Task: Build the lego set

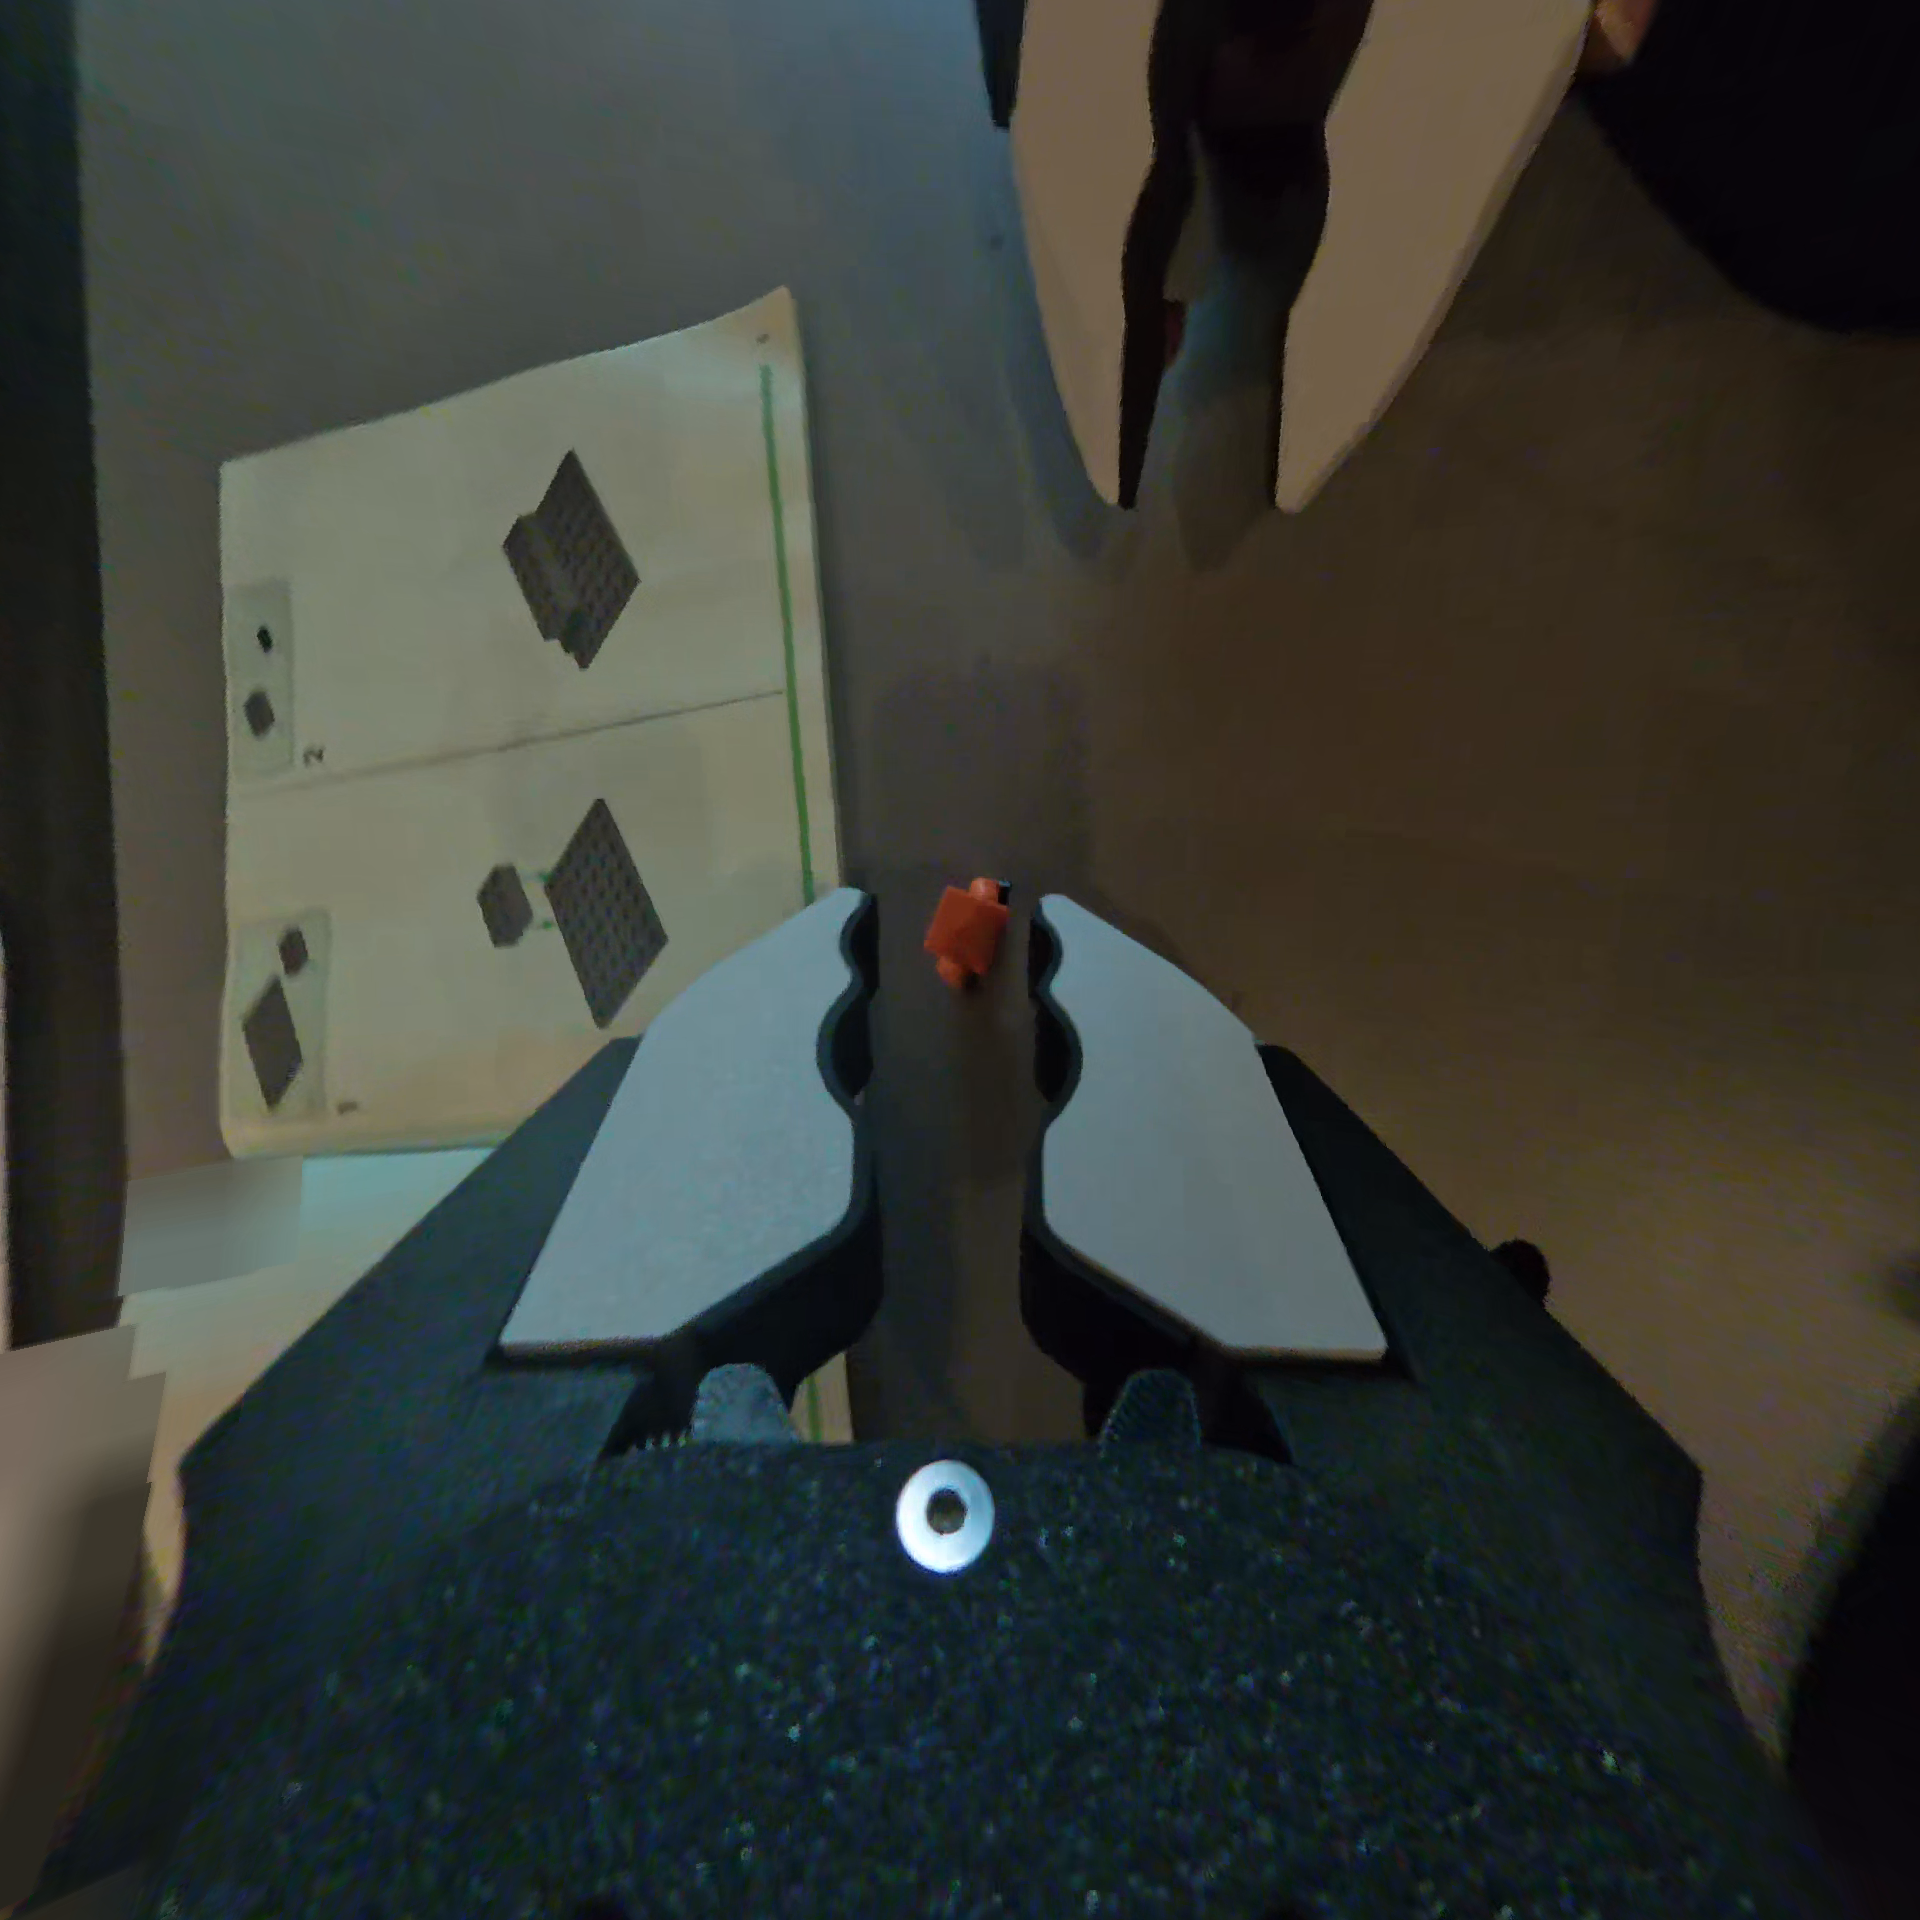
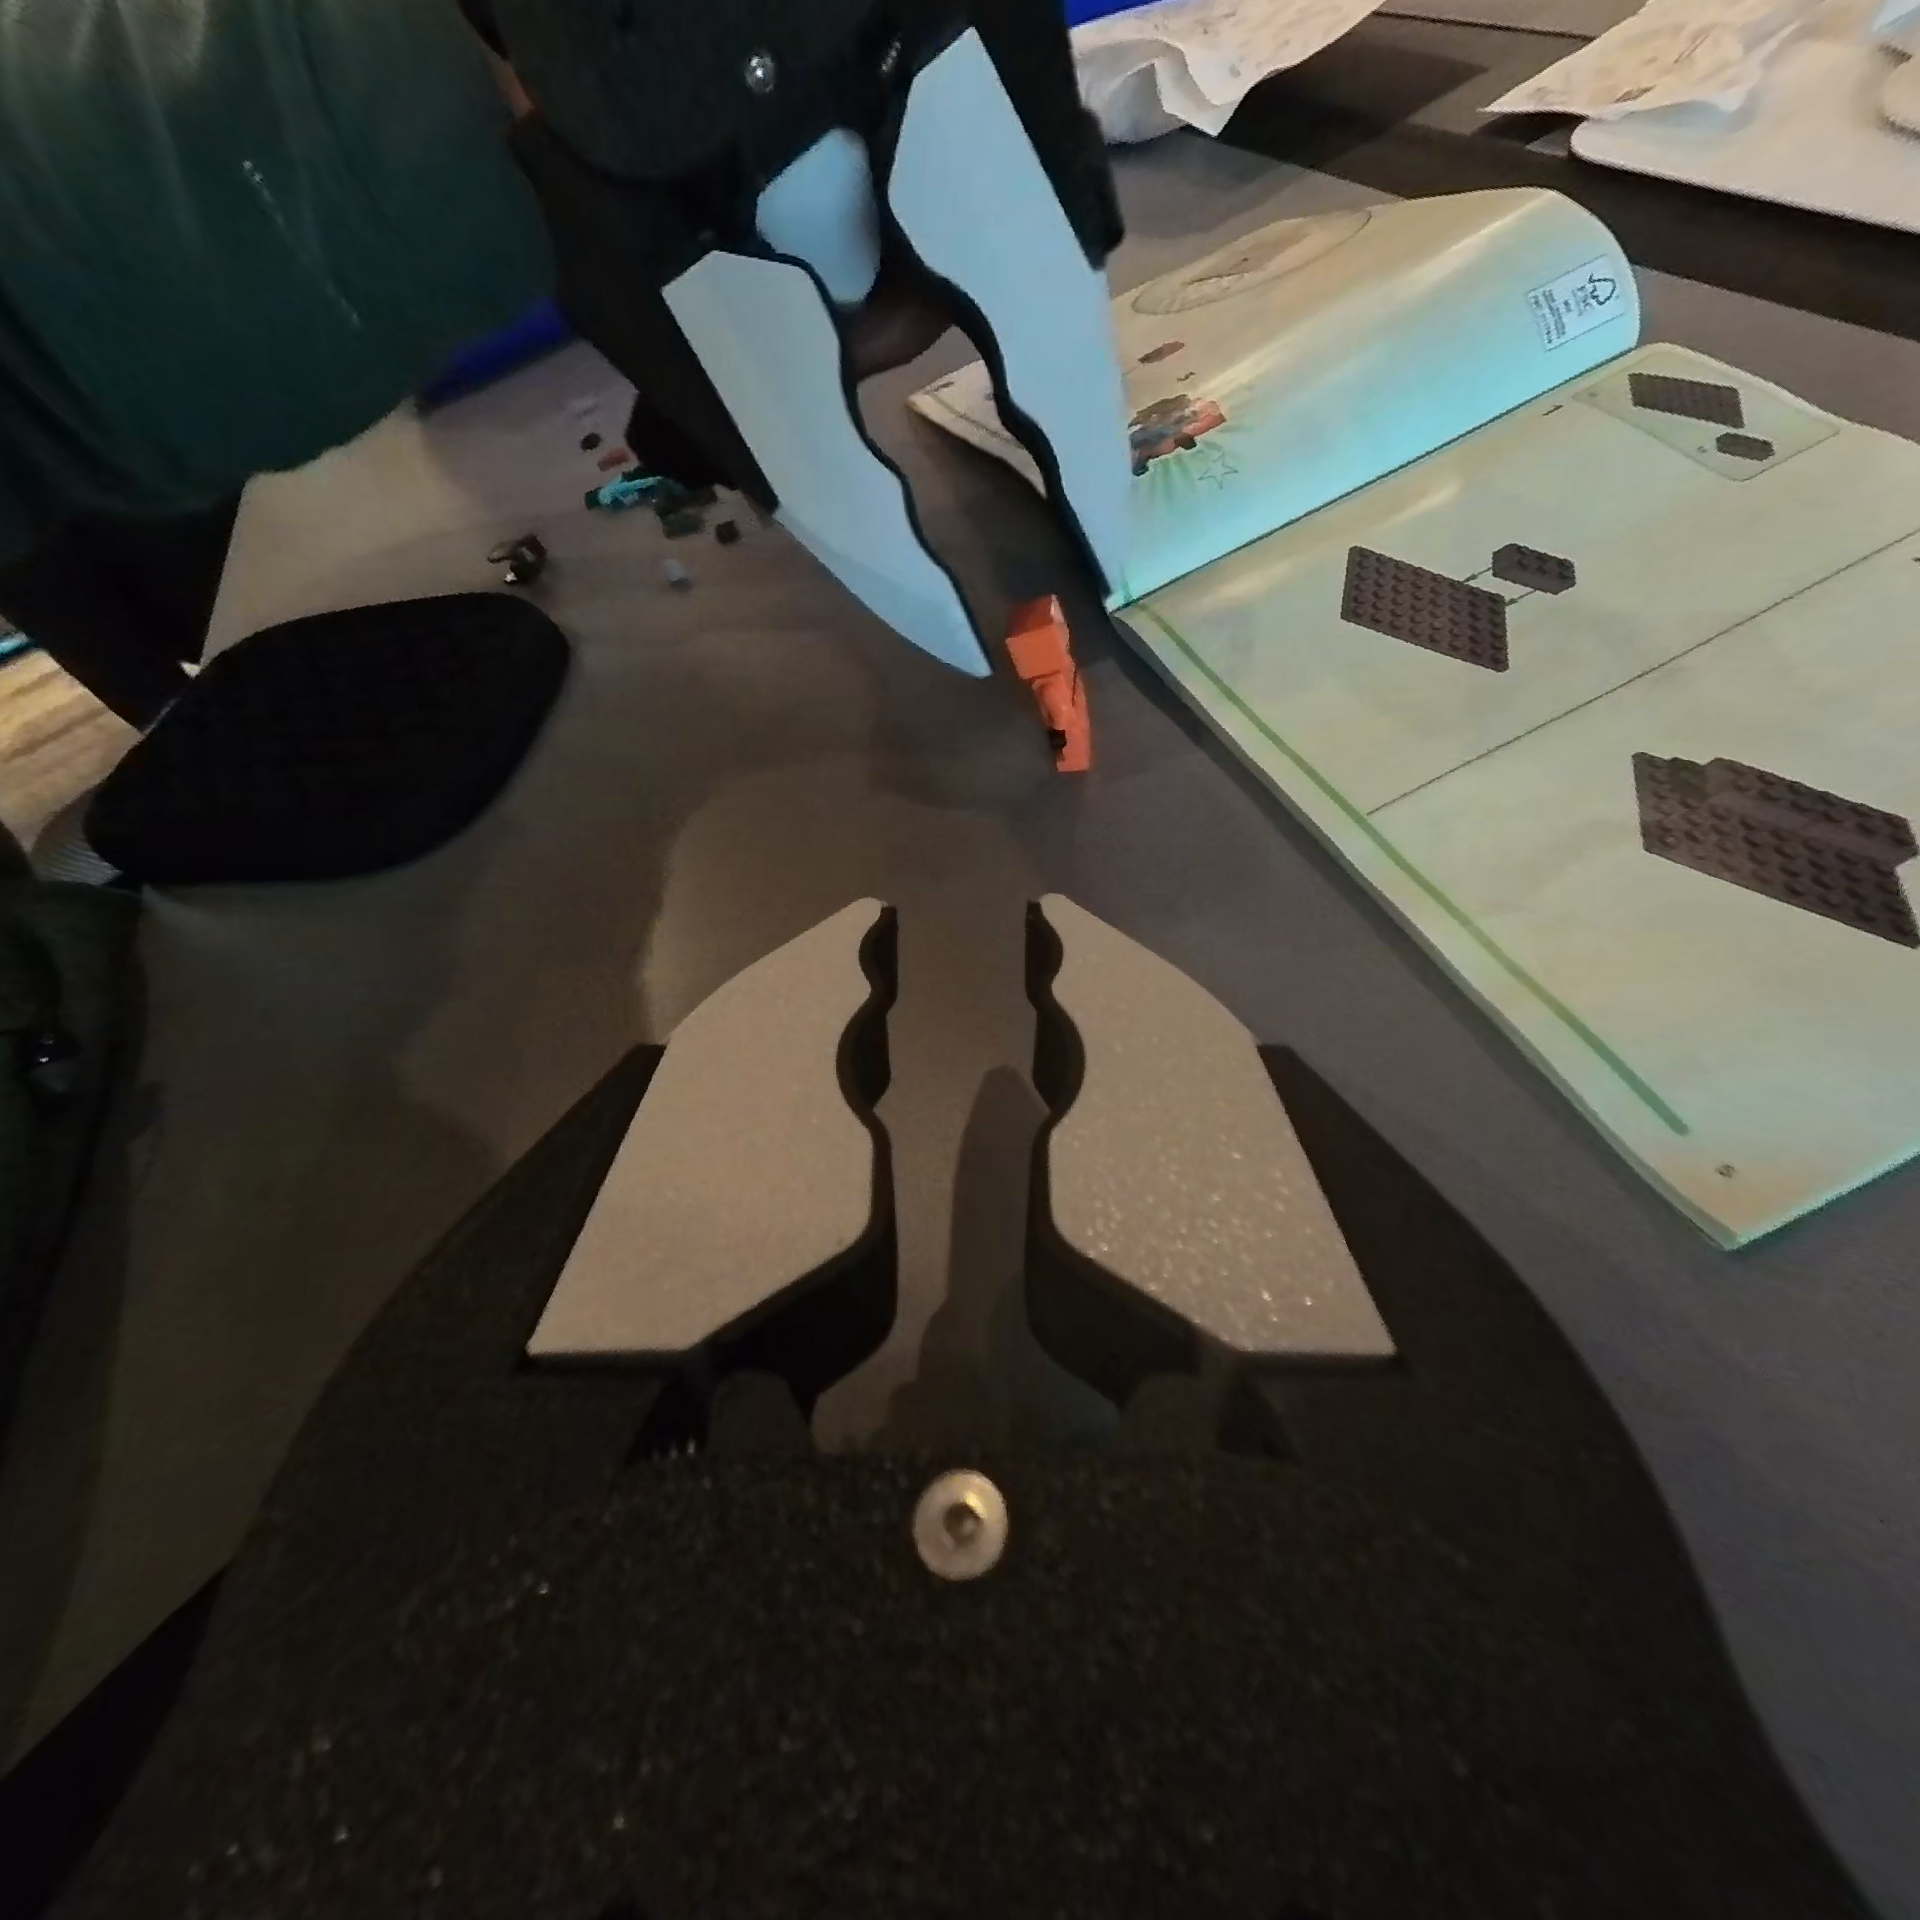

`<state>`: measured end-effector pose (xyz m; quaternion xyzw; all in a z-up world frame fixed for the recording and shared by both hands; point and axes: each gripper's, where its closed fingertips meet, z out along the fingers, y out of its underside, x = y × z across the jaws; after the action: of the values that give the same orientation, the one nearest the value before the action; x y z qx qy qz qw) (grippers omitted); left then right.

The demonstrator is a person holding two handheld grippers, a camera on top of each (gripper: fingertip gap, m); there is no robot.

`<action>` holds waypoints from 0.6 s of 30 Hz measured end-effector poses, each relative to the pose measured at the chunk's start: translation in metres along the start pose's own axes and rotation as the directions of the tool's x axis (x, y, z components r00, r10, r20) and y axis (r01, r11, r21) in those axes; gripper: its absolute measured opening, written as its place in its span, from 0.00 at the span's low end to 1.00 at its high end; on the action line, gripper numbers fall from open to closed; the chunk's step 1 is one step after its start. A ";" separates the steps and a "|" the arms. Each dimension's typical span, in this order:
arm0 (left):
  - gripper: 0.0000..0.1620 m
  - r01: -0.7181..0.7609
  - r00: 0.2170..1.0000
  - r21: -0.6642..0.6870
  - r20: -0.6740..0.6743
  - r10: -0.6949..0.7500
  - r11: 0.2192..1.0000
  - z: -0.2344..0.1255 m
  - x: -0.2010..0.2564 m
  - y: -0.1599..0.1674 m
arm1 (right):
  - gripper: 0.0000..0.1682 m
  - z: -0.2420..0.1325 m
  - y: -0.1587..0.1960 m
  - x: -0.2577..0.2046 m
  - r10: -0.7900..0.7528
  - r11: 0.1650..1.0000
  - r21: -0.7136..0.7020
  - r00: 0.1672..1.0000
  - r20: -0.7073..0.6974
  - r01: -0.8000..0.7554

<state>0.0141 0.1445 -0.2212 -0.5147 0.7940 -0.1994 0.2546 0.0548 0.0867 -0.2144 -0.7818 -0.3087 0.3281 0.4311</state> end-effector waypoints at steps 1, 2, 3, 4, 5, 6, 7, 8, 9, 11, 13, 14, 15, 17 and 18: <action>0.14 -0.011 1.000 -0.009 -0.011 0.010 1.000 0.001 0.001 0.000 | 0.14 0.000 0.000 0.000 0.001 1.000 0.000 1.000 0.001 -0.001; 0.12 -0.013 1.000 -0.018 -0.016 0.013 1.000 0.002 0.001 -0.001 | 0.14 0.000 0.000 0.000 0.002 1.000 0.000 1.000 0.001 -0.002; 0.09 -0.012 1.000 -0.026 -0.020 0.012 1.000 0.002 0.002 -0.001 | 0.14 0.000 0.000 0.000 0.003 1.000 0.001 1.000 0.002 -0.003; 0.09 -0.004 1.000 -0.033 -0.015 0.004 0.999 0.003 0.001 -0.001 | 0.14 0.000 0.000 0.000 0.004 1.000 0.000 1.000 0.002 -0.004; 0.09 0.013 1.000 -0.045 0.000 -0.013 0.999 0.003 0.000 0.000 | 0.14 0.000 0.000 0.001 0.005 1.000 0.000 1.000 0.002 -0.005; 0.09 0.032 0.999 -0.055 0.009 -0.032 0.998 0.003 -0.001 0.000 | 0.14 0.000 0.000 0.001 0.007 1.000 0.000 1.000 0.003 -0.007; 0.08 0.059 0.998 -0.069 0.033 -0.057 0.996 0.002 -0.003 0.002 | 0.14 0.000 0.000 0.001 0.008 1.000 0.000 1.000 0.004 -0.008; 0.08 0.091 0.994 -0.085 0.061 -0.086 0.992 0.002 -0.006 0.004 | 0.14 0.000 0.000 0.001 0.008 1.000 -0.001 1.000 0.004 -0.008; 0.08 0.128 0.990 -0.095 0.074 -0.122 0.987 0.001 -0.006 0.005 | 0.14 0.000 0.000 0.001 0.007 1.000 -0.001 1.000 0.004 -0.007; 0.08 0.214 0.975 -0.107 0.087 -0.206 0.971 -0.002 -0.006 0.007 | 0.14 0.000 0.001 0.000 0.004 1.000 -0.003 1.000 0.003 -0.004; 0.08 0.293 0.955 -0.118 0.077 -0.285 0.949 -0.005 -0.004 0.010 | 0.14 0.000 0.001 0.000 0.002 1.000 -0.005 1.000 0.003 -0.002; 0.08 0.331 0.943 -0.125 0.073 -0.325 0.935 -0.006 -0.003 0.011 | 0.14 0.000 0.001 0.000 0.000 1.000 -0.005 1.000 0.002 0.000; 0.08 0.366 0.930 -0.133 0.063 -0.361 0.921 -0.007 -0.001 0.013 | 0.14 0.000 0.001 0.000 0.000 1.000 -0.005 1.000 0.002 0.001; 0.08 0.410 0.912 -0.151 0.052 -0.407 0.900 -0.010 0.000 0.015 | 0.14 0.000 0.001 0.000 -0.002 1.000 -0.005 1.000 0.002 0.002; 0.08 0.409 0.912 -0.158 0.050 -0.407 0.899 -0.010 0.000 0.016 | 0.14 0.001 0.001 -0.001 -0.003 1.000 -0.005 1.000 0.002 0.003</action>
<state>-0.0039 0.1512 -0.2225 -0.6904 0.6804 -0.1778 0.1698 0.0542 0.0861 -0.2150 -0.7822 -0.3112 0.3272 0.4292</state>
